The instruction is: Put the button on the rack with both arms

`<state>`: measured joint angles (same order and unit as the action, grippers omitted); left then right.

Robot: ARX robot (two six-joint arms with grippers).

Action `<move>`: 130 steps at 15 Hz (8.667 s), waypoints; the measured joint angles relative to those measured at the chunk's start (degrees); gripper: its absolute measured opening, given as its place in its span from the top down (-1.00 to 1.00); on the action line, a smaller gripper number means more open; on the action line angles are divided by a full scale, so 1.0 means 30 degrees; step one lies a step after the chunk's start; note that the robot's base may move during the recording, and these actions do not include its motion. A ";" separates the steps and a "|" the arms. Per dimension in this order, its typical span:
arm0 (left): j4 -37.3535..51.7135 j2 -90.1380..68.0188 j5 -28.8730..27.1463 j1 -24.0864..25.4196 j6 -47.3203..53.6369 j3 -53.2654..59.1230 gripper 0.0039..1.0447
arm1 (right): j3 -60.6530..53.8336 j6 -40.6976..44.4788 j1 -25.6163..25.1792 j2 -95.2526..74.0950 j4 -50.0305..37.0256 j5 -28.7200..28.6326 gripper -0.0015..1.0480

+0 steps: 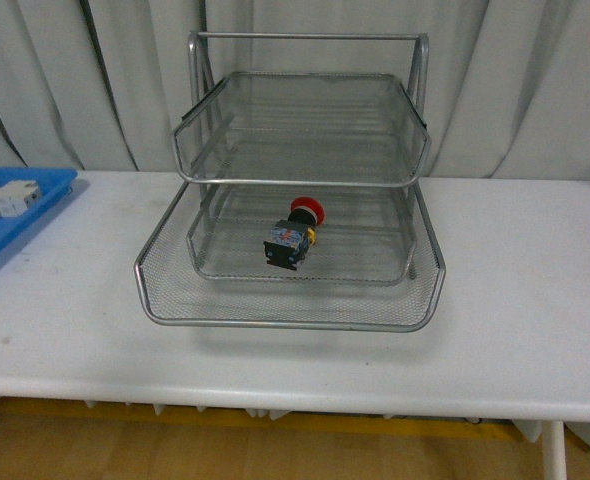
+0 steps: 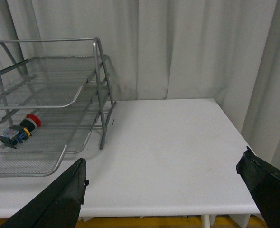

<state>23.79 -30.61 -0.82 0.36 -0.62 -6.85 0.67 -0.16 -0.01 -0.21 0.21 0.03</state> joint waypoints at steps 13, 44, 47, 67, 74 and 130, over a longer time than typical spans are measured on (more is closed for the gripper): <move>-0.3606 0.5931 0.0270 -0.0175 0.0007 0.2113 0.97 | 0.0000 0.0007 0.0000 0.0000 -0.0007 0.0000 -0.87; -0.8000 1.0040 0.0262 -0.0175 0.0015 0.2106 -0.88 | 0.6368 -0.2477 0.0656 -1.5642 -1.0936 -0.1122 -0.87; -0.8000 1.0040 0.0262 -0.0175 0.0015 0.2106 -0.88 | 1.2954 -0.5814 0.3366 -2.5726 -0.8859 -0.2295 -0.87; -0.8007 1.0040 0.0270 -0.0175 0.0015 0.2106 -0.88 | 2.0582 -0.6222 1.0797 -3.8570 -0.1370 -0.1617 0.97; -0.8000 1.0040 0.0270 -0.0175 0.0015 0.2106 -0.88 | 2.2717 -0.5413 0.9974 -3.9947 -0.1362 -0.1362 0.97; -0.8000 1.0040 0.0270 -0.0175 0.0022 0.2106 -0.88 | 0.0000 -0.0066 0.0000 -0.0007 0.0000 -0.0007 0.97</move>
<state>-0.21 -0.49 -0.01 -0.16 -0.56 -0.54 0.67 -0.36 -0.01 -0.23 0.21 0.01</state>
